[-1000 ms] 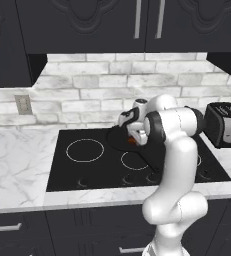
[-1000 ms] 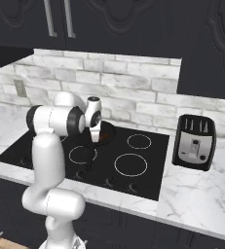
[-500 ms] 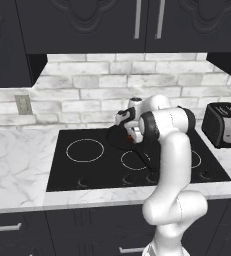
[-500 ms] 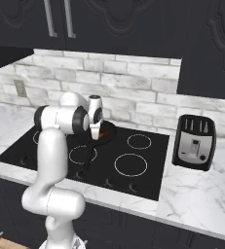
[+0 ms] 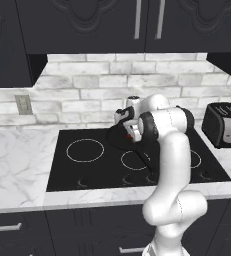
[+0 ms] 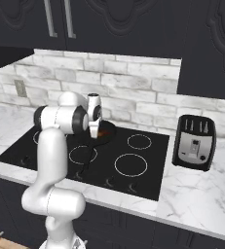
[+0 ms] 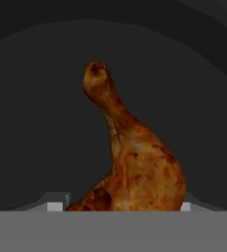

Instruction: Take the chicken drumsticks from the pan and place one on each plate on the dining counter.

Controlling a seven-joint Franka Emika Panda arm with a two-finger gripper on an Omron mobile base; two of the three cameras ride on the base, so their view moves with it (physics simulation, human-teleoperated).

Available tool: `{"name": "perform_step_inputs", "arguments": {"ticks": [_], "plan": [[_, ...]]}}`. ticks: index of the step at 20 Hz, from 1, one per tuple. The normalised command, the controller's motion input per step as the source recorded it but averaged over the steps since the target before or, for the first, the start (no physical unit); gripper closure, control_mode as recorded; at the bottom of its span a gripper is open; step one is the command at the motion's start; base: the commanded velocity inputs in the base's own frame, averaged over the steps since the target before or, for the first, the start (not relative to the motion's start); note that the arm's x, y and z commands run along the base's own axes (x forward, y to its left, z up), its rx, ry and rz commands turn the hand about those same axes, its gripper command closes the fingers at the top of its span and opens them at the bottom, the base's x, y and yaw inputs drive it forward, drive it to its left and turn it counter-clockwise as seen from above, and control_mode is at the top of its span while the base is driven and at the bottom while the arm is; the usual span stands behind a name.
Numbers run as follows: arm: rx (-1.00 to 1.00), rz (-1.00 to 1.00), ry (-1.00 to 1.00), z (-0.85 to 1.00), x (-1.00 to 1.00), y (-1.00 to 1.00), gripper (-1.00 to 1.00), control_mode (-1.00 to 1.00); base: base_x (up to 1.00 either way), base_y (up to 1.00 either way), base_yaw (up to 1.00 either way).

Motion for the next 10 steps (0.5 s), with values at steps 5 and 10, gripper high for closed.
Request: {"name": "perform_step_inputs", "arguments": {"ticks": [5,10], "plan": [[-0.04,-0.03,-0.13,0.01,-0.37,0.08,1.0,-1.0,0.0,0.0,0.0],[-0.02,-0.01,-0.2,0.31,-0.62,0.0,1.0,-1.0,0.0,0.0,0.0]]}}
